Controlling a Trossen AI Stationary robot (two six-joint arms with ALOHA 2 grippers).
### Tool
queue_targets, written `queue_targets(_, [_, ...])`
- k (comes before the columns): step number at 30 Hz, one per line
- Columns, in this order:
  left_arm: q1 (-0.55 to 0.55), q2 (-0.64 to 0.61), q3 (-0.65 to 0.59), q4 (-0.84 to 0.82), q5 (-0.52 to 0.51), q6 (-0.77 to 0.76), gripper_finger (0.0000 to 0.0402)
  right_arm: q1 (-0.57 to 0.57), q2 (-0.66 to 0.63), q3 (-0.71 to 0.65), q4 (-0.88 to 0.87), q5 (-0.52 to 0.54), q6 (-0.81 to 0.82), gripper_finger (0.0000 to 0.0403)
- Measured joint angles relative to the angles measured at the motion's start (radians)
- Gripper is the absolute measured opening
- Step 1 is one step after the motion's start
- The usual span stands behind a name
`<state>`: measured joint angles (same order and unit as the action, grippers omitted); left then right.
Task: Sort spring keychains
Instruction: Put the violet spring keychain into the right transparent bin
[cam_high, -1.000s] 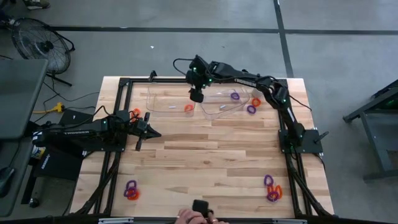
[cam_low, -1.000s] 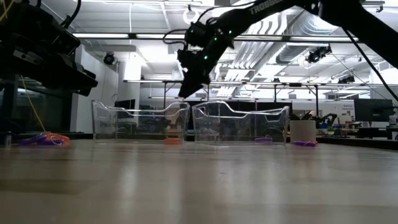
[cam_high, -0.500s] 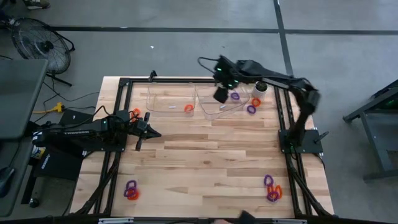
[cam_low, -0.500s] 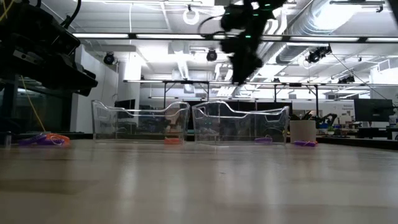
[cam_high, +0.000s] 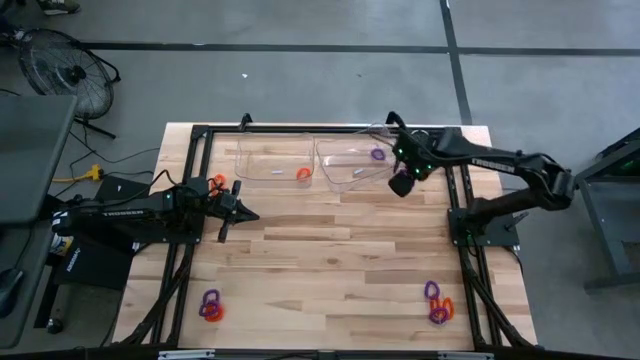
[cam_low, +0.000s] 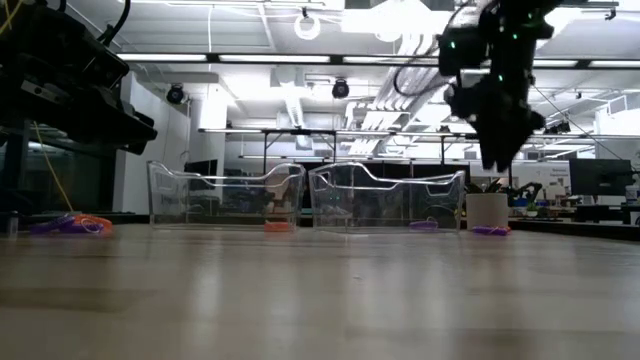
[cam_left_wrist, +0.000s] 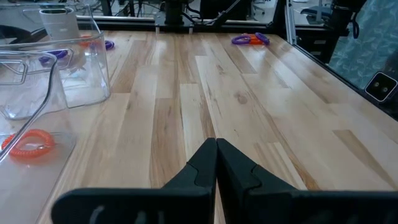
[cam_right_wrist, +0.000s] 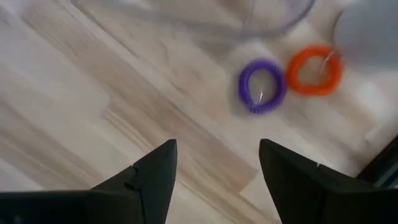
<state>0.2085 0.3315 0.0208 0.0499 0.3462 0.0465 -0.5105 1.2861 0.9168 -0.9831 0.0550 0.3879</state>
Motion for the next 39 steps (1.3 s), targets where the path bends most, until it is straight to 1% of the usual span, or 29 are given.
queue_targets(6, [0.0, 0.0, 0.0, 0.0, 0.0, 0.0, 0.0001, -0.026, 0.038, -0.126, 0.169, -0.01, -0.025, 0.0223])
queue_targets(11, [0.0, 0.0, 0.0, 0.0, 0.0, 0.0, 0.0001, -0.054, 0.102, -0.183, 0.264, -0.008, -0.097, 0.0223])
queue_targets(16, [0.0, 0.0, 0.0, 0.0, 0.0, 0.0, 0.0001, -0.072, 0.149, -0.187, 0.284, 0.053, -0.17, 0.0223])
queue_targets(18, [0.0, 0.0, 0.0, 0.0, 0.0, 0.0, 0.0001, -0.082, 0.156, -0.187, 0.293, 0.055, -0.189, 0.0223])
queue_targets(25, [0.0, 0.0, 0.0, 0.0, 0.0, 0.0, 0.0001, -0.122, 0.173, -0.186, 0.362, -0.02, -0.212, 0.0223])
queue_targets(35, [0.0, 0.0, 0.0, 0.0, 0.0, 0.0, 0.0001, -0.153, 0.247, -0.184, 0.415, -0.01, -0.234, 0.0238])
queue_targets(39, [0.0, 0.0, 0.0, 0.0, 0.0, 0.0, 0.0001, -0.168, 0.265, -0.182, 0.416, -0.053, -0.234, 0.0239])
